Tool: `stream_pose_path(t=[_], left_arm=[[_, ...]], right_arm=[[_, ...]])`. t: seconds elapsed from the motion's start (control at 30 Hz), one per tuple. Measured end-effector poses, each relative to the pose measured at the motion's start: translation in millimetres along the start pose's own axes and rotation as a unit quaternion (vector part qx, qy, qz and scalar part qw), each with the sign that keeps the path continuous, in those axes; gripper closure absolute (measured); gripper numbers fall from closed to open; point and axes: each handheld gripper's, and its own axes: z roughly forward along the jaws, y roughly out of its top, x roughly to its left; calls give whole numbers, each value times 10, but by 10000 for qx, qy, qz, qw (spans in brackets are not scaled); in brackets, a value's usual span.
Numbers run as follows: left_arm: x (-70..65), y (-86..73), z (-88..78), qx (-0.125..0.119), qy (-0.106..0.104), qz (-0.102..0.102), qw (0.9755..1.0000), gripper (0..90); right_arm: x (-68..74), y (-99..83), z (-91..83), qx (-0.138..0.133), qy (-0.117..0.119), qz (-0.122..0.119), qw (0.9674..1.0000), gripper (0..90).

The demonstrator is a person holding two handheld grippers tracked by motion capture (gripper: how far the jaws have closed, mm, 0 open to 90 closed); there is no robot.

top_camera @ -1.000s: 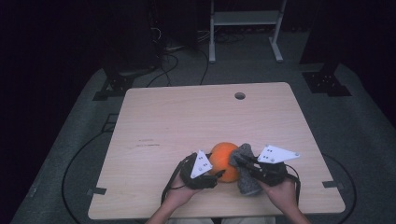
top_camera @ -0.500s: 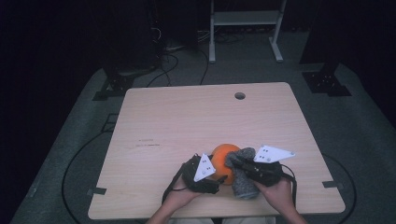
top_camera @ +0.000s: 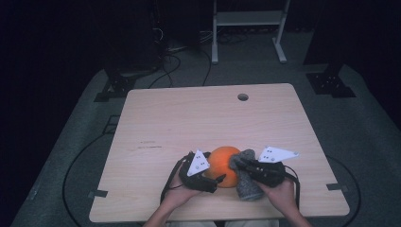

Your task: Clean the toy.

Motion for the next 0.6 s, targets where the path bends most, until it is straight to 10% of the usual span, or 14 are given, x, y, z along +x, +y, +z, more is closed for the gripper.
stream_pose_path(t=[0.2, 0.4, 0.6], left_arm=[[23, -63, 6, 135, -23, 90, 9999, 287], [115, -121, -22, 250, -81, -167, 9995, 296], [137, -140, -30, 278, -122, -138, 9994, 307]], right_arm=[[75, 2, 68, 50, 31, -251, 9997, 811], [-184, -120, 8, 106, -256, 444, 9986, 811], [4, -52, 70, -41, -60, -60, 10000, 810]])
